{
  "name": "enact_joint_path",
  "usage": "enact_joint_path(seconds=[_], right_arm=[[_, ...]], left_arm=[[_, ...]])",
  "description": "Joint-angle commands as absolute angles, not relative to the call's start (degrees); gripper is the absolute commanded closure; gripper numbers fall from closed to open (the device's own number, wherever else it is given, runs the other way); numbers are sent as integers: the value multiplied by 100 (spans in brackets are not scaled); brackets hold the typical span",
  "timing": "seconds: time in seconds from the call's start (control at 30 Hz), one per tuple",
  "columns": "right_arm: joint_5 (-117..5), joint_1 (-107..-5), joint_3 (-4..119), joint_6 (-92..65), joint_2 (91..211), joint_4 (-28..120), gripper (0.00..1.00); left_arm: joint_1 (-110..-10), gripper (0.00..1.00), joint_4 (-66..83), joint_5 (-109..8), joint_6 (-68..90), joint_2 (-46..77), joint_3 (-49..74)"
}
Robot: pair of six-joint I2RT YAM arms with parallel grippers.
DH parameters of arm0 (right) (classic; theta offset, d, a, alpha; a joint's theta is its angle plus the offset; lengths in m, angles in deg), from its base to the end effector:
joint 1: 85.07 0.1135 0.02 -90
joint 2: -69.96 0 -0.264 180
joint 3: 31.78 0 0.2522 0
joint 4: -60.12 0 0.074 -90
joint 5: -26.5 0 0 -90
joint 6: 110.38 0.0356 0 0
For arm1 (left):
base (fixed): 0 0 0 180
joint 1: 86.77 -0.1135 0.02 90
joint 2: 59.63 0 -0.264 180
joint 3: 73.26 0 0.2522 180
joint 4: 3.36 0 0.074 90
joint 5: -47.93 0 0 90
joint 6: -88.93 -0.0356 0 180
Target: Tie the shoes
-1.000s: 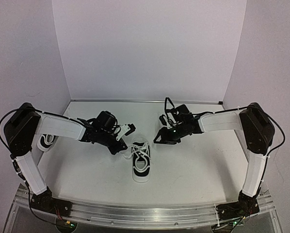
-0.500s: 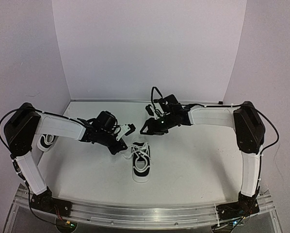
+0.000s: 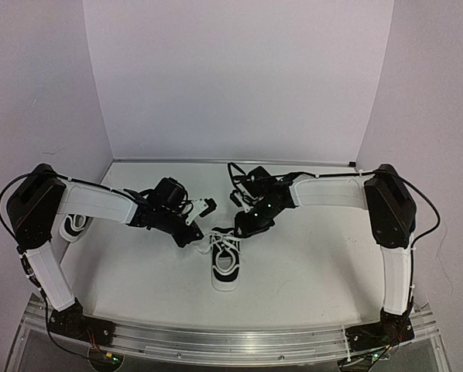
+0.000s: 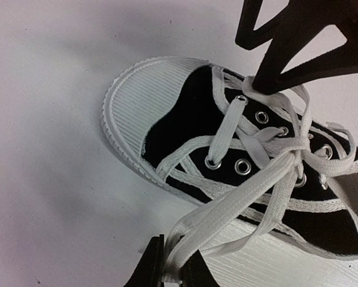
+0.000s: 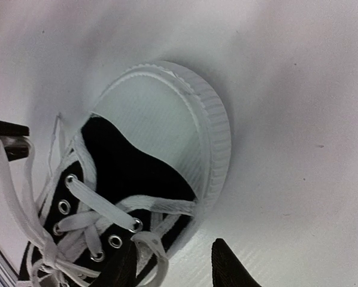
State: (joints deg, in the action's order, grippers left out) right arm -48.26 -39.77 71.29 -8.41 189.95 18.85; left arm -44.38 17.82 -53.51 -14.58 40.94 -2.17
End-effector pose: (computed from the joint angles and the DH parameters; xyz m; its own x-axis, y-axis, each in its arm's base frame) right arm 0.3101 0.3267 0.1767 -0.7472 -0.4706 -0.4693 -0.6423 0.6928 0.3278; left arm 0.2589 -0.2459 0.1647 -0.3793 0.6563 -0.6522 0.8662 0.4996 -0.0011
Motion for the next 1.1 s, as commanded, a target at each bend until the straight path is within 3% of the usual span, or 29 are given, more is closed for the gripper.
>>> enact_joint_path(seconds=[0.0, 0.17, 0.43, 1.07], right_arm=[[-5535, -3974, 6941, -950, 18501, 1489, 61], [-5363, -4070, 6487, -987, 18122, 1431, 62], [-3668, -4422, 5979, -1408, 17652, 1682, 63], [-2684, -4638, 5719, 58, 18316, 3957, 50]], left_arm=[[-4423, 89, 1625, -5394, -1495, 4136, -34], [-4423, 89, 1651, -5366, -1492, 4134, -52], [-4423, 89, 1680, -5341, -1502, 4104, -53], [-4423, 89, 1708, -5402, -1500, 4105, -18]])
